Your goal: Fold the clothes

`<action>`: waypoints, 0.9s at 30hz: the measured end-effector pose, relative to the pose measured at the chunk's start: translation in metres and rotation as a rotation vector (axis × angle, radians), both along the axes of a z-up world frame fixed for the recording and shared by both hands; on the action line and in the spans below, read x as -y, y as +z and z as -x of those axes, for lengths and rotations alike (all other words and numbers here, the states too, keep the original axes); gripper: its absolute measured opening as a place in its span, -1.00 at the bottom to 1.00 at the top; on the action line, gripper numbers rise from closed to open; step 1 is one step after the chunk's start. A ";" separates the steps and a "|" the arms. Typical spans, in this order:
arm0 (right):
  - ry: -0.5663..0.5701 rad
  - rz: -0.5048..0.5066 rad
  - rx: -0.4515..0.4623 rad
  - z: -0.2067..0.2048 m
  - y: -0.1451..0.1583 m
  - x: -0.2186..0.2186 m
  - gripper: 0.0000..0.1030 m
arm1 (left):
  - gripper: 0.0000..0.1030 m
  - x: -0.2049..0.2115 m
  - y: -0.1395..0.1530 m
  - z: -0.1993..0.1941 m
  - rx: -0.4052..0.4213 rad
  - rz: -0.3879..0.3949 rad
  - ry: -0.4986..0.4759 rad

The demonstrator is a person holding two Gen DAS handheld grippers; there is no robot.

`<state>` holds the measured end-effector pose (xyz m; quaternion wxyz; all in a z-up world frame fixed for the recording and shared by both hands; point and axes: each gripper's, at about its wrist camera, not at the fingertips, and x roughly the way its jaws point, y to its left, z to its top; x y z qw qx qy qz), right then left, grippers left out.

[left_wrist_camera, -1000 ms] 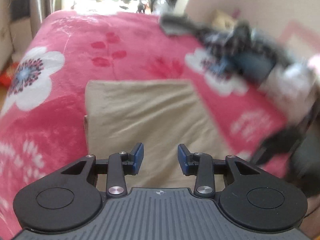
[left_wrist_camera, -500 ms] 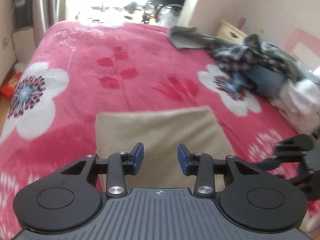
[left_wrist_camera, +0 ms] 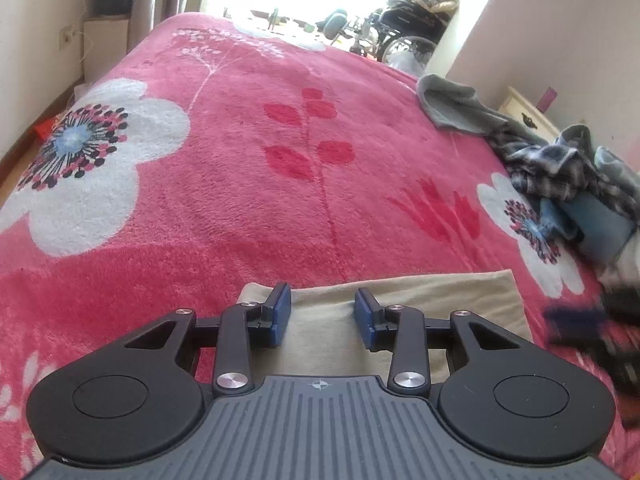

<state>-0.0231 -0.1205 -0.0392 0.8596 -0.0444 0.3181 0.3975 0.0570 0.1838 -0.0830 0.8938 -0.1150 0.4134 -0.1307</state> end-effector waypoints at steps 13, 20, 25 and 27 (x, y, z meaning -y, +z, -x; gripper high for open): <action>-0.199 -0.080 -0.145 -0.074 -0.005 0.012 -0.62 | -0.29 -0.007 0.022 0.017 0.026 -0.009 0.022; -0.092 -0.116 -0.193 0.005 0.028 0.018 -0.62 | -0.28 -0.018 0.064 0.102 0.062 -0.005 -0.014; 0.079 -0.014 -0.137 0.069 0.019 -0.018 -0.64 | -0.28 -0.022 0.048 0.137 -0.011 -0.011 0.002; 0.105 0.074 -0.149 0.077 -0.001 -0.034 -0.64 | -0.28 -0.027 0.035 0.138 -0.040 0.006 0.045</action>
